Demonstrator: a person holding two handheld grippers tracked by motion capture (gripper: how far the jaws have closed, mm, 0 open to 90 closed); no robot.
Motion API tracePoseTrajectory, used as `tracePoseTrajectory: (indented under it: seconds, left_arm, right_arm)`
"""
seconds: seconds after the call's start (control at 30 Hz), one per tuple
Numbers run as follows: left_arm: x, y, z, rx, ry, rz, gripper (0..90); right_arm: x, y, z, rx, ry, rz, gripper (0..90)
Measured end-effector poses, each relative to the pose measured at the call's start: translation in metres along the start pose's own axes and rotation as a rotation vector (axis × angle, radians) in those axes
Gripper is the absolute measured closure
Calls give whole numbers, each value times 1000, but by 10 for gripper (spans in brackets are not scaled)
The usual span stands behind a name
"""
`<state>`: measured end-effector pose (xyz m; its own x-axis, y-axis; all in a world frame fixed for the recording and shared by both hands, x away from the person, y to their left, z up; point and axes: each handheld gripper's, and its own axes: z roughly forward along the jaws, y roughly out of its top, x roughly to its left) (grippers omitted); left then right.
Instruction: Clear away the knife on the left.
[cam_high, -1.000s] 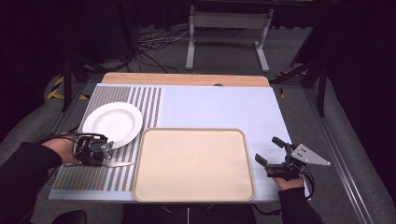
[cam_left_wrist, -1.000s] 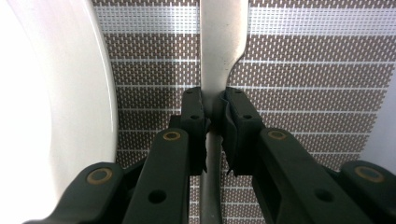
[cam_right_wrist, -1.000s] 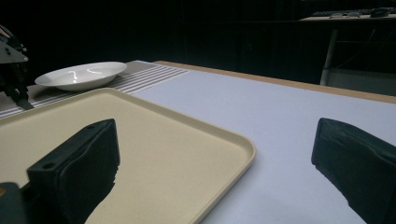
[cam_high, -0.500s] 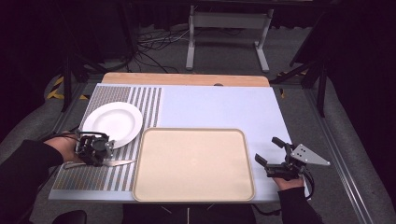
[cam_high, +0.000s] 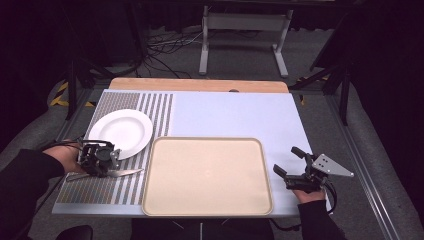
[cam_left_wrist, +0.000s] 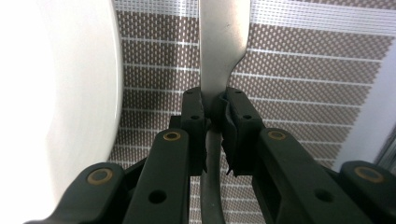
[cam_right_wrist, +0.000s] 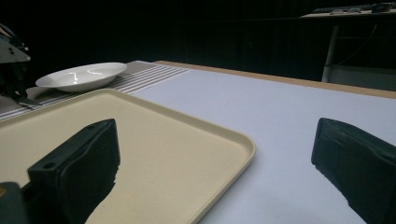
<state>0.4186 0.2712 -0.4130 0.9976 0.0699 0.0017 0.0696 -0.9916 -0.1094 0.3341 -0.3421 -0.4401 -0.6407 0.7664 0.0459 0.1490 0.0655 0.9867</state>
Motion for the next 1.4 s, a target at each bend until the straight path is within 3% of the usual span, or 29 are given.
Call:
tracePoseTrajectory:
  seconds: [0.07, 0.13, 0.17, 0.23, 0.43, 0.6, 0.9, 1.07, 1.4]
  left_arm:
    - [1, -1, -6, -6, -1, 6, 803]
    - [-1, -2, -11, -19, 12, -27, 802]
    - [1, -2, -14, -29, 15, -18, 802]
    - [1, -3, -20, -56, 10, -56, 802]
    - [0, -1, -39, -95, 0, -115, 802]
    - [1, 2, -51, -145, -25, -149, 802]
    - [4, 14, -60, -169, -95, -240, 801]
    - [1, 25, -69, -230, -121, -225, 801]
    - [0, 50, -78, -239, -142, -251, 801]
  right_arm:
    - [0, 0, 0, 1, 1, 2, 18]
    - [0, 0, 0, 1, 3, 4, 18]
    - [0, 0, 1, -1, 3, 1, 18]
    - [-1, 0, 1, -2, 2, 2, 18]
    - [-1, 0, 0, -5, 2, 9, 18]
    - [-2, 0, 0, -6, 4, 17, 18]
    - [-2, 0, 1, -2, 4, 23, 18]
    - [-2, 0, 1, -2, 5, 25, 18]
    - [-3, 0, 2, -2, 9, 27, 20]
